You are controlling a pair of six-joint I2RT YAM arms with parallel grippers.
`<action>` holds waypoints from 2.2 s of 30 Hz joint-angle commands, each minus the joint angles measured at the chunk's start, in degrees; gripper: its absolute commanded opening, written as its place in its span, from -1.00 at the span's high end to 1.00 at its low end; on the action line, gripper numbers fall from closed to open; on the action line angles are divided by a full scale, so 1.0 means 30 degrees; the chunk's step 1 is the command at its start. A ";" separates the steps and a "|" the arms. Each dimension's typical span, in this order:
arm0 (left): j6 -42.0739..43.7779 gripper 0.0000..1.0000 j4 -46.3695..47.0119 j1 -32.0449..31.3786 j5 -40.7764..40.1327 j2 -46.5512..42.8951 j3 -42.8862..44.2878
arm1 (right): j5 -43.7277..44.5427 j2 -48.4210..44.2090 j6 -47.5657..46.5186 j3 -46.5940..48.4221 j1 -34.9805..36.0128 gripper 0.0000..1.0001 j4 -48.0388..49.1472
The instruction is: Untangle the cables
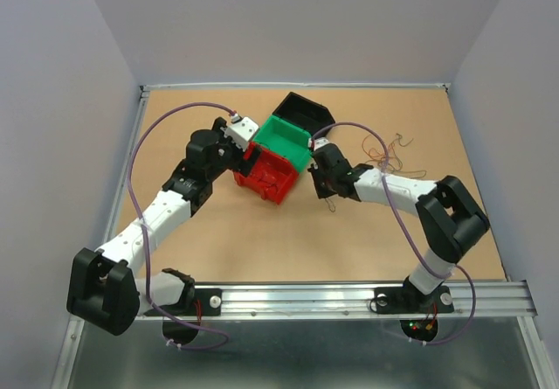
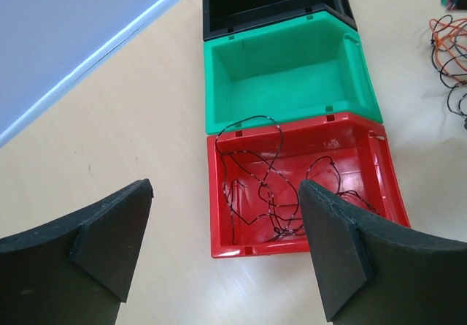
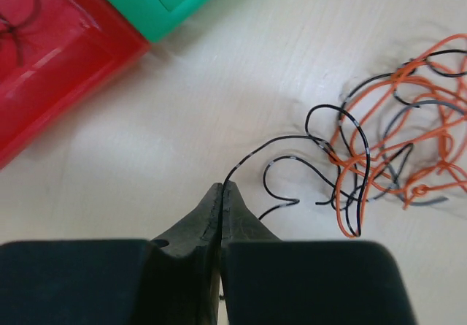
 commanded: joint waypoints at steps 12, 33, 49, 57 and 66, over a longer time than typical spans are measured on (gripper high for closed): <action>0.0775 -0.91 0.0799 -0.2541 0.4566 -0.1613 -0.0202 | -0.7344 -1.4914 0.0330 -0.6321 0.0334 0.99 0.8457; 0.1155 -0.90 0.3993 -0.7377 0.5740 0.3628 0.4398 | -0.4973 -1.8288 0.1738 -0.3807 0.0305 0.99 0.8931; -0.0513 0.95 0.6014 -0.7700 0.4801 0.6824 0.4839 | -0.2600 -2.0748 0.3028 -0.2723 0.0305 0.99 0.9312; -0.0456 0.32 0.6131 -0.7642 0.4683 0.5949 0.4022 | -0.1924 -2.2155 0.3232 -0.1199 0.0305 0.99 0.7702; -0.0251 -0.57 0.7890 -0.7612 0.6910 0.2401 0.1382 | -0.3066 -2.2362 0.3817 -0.1024 0.0305 0.99 0.7379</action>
